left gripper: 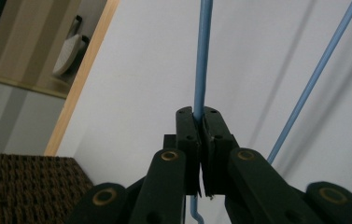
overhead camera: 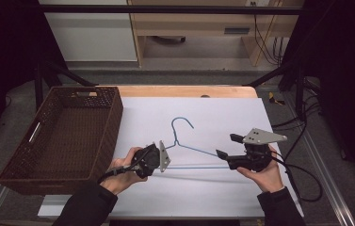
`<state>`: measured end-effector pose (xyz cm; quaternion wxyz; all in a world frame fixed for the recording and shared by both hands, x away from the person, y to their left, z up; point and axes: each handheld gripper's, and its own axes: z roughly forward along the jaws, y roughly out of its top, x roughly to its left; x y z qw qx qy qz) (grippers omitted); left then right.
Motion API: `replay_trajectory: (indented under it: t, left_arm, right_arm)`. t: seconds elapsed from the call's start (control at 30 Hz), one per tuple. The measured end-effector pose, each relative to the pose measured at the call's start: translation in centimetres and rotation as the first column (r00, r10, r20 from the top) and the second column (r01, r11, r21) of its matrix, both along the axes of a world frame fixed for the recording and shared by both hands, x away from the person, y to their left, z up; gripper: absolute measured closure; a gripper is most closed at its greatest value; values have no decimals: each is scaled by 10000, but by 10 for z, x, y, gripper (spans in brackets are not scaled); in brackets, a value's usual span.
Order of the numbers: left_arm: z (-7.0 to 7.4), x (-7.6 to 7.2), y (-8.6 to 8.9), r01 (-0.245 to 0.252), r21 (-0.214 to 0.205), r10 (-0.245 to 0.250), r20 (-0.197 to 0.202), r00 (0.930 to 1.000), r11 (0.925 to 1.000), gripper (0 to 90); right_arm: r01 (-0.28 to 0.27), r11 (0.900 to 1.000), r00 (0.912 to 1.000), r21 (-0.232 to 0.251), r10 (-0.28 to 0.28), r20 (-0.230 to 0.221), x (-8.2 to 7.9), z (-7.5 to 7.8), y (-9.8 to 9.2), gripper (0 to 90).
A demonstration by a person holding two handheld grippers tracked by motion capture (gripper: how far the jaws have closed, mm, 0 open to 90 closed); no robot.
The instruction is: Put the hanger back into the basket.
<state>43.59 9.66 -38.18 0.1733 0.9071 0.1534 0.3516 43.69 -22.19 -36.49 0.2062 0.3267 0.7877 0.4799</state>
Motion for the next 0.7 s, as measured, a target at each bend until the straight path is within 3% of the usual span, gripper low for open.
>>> replay_trajectory:
  t: [0.13,0.33,0.7]
  left_arm:
    - [3,5,0,-523,104,525,-203,9984,9986,873]
    - [12,12,1,-1097,-29,1095,-435,9930,9940,874]
    - [45,22,-2,-1741,-214,1727,-574,9833,9845,873]
  right_arm:
    - [796,9960,9968,415,-800,85,0,-8,-12,122]
    - [1411,9885,9897,552,-1422,177,-4,-12,-22,91]
    - [1827,9808,9832,683,-1827,-63,-10,-22,-37,75]
